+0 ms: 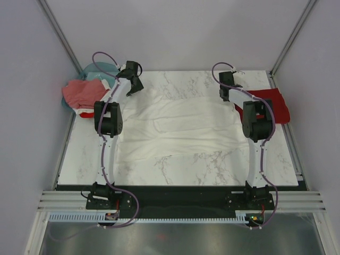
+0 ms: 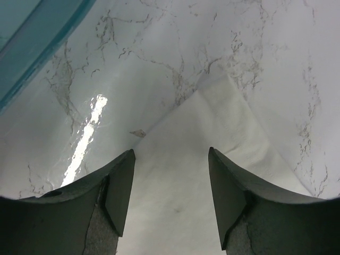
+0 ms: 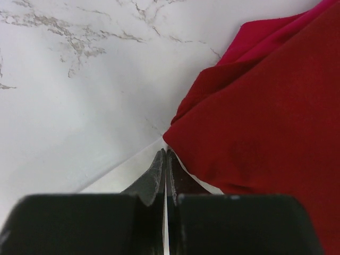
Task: Fold and stack the t-shirts
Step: Fold the tshirt
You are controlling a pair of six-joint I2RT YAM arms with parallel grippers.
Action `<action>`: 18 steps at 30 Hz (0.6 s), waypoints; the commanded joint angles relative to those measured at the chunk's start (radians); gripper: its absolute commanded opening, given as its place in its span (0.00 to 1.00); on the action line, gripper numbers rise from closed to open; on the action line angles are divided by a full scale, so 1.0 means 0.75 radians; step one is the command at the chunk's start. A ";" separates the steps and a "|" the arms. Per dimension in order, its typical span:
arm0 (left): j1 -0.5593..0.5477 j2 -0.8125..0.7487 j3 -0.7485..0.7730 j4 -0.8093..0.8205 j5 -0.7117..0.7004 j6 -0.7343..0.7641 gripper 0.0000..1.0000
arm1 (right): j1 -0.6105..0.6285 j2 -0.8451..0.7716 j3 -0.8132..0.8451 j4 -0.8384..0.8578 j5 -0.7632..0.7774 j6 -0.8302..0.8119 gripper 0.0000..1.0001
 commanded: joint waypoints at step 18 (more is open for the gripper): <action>0.010 -0.079 -0.020 0.071 0.014 0.056 0.02 | -0.019 -0.210 -0.110 0.069 -0.076 0.047 0.00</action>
